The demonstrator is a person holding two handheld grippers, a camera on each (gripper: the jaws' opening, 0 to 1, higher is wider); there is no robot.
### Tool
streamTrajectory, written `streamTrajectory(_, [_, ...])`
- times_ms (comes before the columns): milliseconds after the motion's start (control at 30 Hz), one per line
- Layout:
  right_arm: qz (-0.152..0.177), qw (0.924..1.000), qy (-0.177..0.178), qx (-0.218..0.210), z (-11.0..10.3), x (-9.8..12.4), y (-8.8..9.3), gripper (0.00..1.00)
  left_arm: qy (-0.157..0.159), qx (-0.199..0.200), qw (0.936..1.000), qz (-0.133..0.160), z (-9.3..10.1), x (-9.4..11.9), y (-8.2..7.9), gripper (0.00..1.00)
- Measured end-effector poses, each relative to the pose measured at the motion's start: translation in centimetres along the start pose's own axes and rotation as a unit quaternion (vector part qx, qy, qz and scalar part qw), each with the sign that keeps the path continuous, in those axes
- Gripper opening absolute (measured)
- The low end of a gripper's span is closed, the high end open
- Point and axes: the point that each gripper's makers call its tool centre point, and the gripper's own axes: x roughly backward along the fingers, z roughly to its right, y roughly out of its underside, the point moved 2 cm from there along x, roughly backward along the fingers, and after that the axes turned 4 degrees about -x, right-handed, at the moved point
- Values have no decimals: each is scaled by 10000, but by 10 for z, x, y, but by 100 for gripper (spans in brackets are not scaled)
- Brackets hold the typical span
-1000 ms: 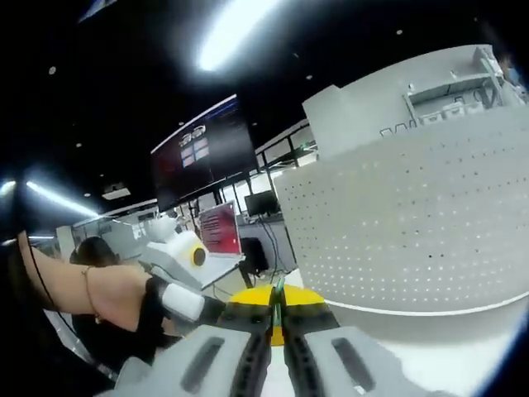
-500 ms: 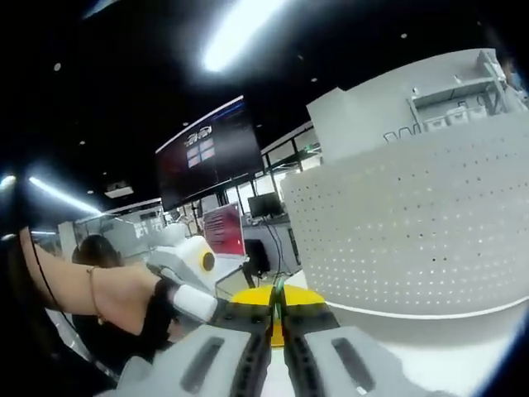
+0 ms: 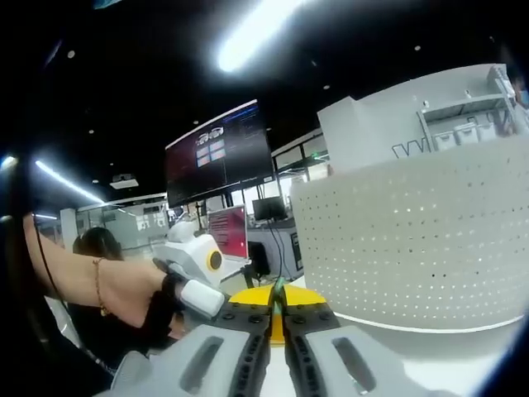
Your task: Insert the hook assembly into the mounting plate slot until the hook locks in place.
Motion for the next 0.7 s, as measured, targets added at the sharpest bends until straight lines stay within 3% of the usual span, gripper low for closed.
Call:
streamTrajectory(200, [-68, 9999, 43, 67, 0, -1, -1, 1, -107, -156, 9998, 54, 1, 1, -2, 1])
streamTrajectory(367, [-131, 9996, 61, -252, 3, 0, -4, 4, -262, -465, 9985, 123, 1, 3, -9, 1])
streamTrajectory(433, [-162, 9989, 70, -444, 6, 3, -6, 6, -520, -784, 9955, 149, -5, 6, -15, 1])
streamTrajectory(567, [-249, 9964, 42, -808, 7, 8, -8, 8, -826, -1696, 9818, 208, -5, 11, -24, 1])
streamTrajectory(600, [-270, 9960, 44, -851, 7, 8, -9, 8, -917, -1971, 9759, 199, -5, 12, -26, 1])
streamTrajectory(667, [-352, 9935, 47, -1079, 8, 8, -8, 9, -1083, -2326, 9664, 179, -4, 13, -29, 1])
streamTrajectory(700, [-363, 9923, 34, -1186, 8, 7, -7, 10, -1102, -2387, 9646, 189, -4, 13, -29, 1])
